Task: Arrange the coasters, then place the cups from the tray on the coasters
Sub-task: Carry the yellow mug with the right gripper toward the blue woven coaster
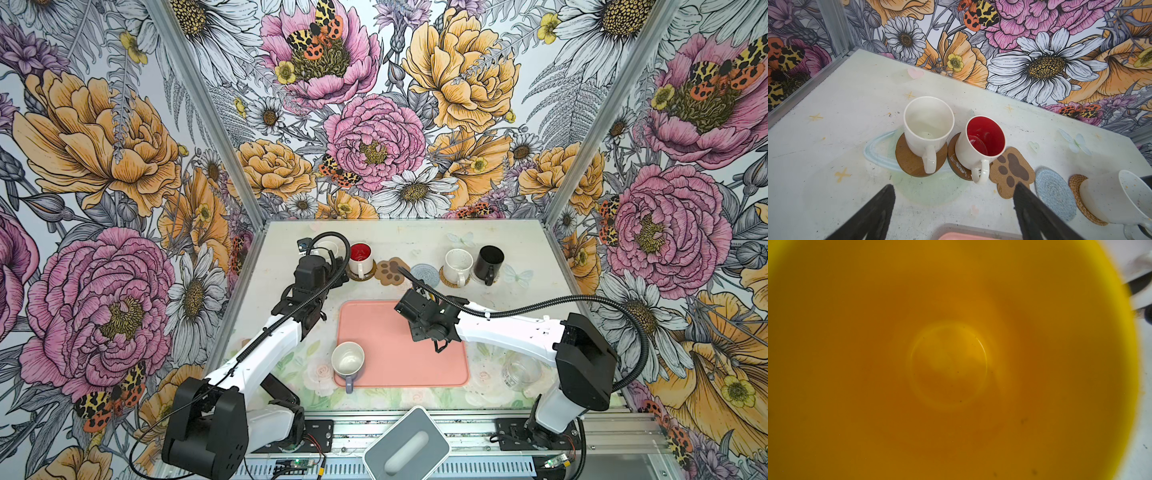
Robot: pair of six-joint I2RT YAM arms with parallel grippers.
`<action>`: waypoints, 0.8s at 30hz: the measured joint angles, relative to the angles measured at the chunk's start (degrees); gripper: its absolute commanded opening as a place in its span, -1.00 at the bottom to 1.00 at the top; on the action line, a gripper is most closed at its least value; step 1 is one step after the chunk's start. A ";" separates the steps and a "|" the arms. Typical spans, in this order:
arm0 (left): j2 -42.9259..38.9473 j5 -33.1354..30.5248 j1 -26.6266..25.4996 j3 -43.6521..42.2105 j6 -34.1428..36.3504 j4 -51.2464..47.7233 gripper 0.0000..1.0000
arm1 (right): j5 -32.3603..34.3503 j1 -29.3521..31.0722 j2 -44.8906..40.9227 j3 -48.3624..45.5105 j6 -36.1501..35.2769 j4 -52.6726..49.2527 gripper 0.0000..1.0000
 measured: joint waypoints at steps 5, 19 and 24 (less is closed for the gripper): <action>0.00 0.00 0.00 0.00 0.00 0.00 0.81 | 0.09 -3.41 0.02 2.32 -2.60 1.18 -1.00; 0.44 0.04 0.15 0.00 -0.22 0.37 0.81 | 0.04 -11.54 7.85 15.34 -8.35 3.69 -1.00; 1.25 0.02 0.15 0.00 -0.24 0.52 0.81 | -0.59 -14.01 11.56 17.92 -8.76 3.80 -1.00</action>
